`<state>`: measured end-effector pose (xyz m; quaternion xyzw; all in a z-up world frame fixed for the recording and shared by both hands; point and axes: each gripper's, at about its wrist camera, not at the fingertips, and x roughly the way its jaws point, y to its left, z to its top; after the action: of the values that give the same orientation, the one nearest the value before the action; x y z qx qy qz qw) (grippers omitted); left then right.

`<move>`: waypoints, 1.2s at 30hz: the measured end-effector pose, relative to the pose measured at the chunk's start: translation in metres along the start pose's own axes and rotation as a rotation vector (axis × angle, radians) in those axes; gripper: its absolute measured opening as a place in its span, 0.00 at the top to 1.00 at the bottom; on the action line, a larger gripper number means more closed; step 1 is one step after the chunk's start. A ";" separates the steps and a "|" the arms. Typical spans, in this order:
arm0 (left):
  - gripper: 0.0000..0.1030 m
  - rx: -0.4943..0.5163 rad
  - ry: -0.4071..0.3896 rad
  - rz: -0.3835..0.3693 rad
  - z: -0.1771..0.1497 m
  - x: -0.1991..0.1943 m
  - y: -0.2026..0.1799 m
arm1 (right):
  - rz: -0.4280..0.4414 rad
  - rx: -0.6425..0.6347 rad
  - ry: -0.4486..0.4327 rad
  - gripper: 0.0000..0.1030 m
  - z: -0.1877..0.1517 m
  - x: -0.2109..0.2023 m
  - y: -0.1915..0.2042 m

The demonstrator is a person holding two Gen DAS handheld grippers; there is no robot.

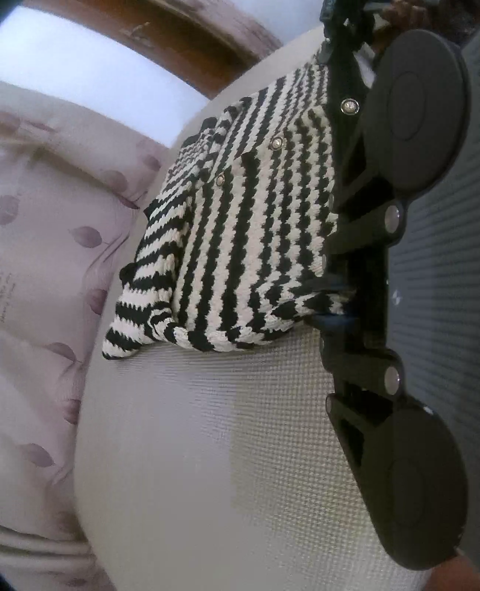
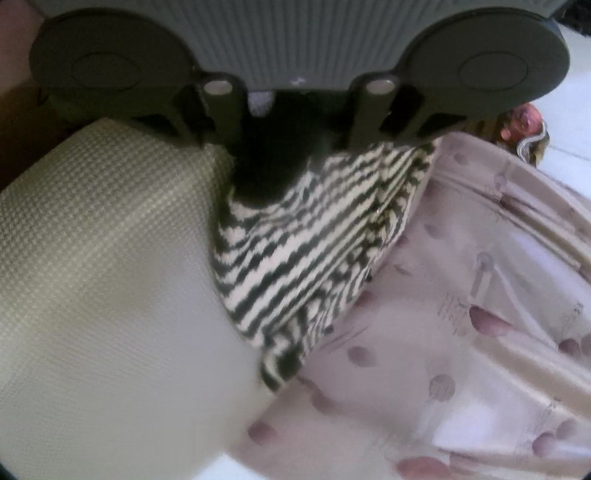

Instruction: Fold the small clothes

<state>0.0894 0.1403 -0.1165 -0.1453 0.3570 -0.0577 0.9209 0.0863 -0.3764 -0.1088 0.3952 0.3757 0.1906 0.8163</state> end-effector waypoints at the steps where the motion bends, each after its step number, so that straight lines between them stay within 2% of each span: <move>1: 0.89 0.013 -0.005 0.020 -0.001 0.000 -0.003 | 0.001 0.001 -0.002 0.89 0.000 0.000 -0.001; 7: 0.89 0.103 -0.020 0.126 -0.003 -0.001 -0.026 | 0.003 0.010 -0.001 0.90 -0.001 -0.002 -0.003; 13: 0.89 0.165 -0.010 0.180 -0.002 0.004 -0.037 | 0.000 0.010 0.000 0.90 0.000 -0.001 -0.002; 31: 0.85 0.225 -0.011 0.222 -0.003 0.008 -0.044 | 0.000 0.005 0.001 0.90 0.000 -0.001 -0.003; 36: 0.80 0.246 -0.013 0.238 -0.003 0.008 -0.044 | -0.008 -0.014 0.002 0.90 0.000 0.000 0.000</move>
<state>0.0932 0.0956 -0.1105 0.0115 0.3560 0.0093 0.9344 0.0858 -0.3764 -0.1087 0.3876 0.3769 0.1904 0.8194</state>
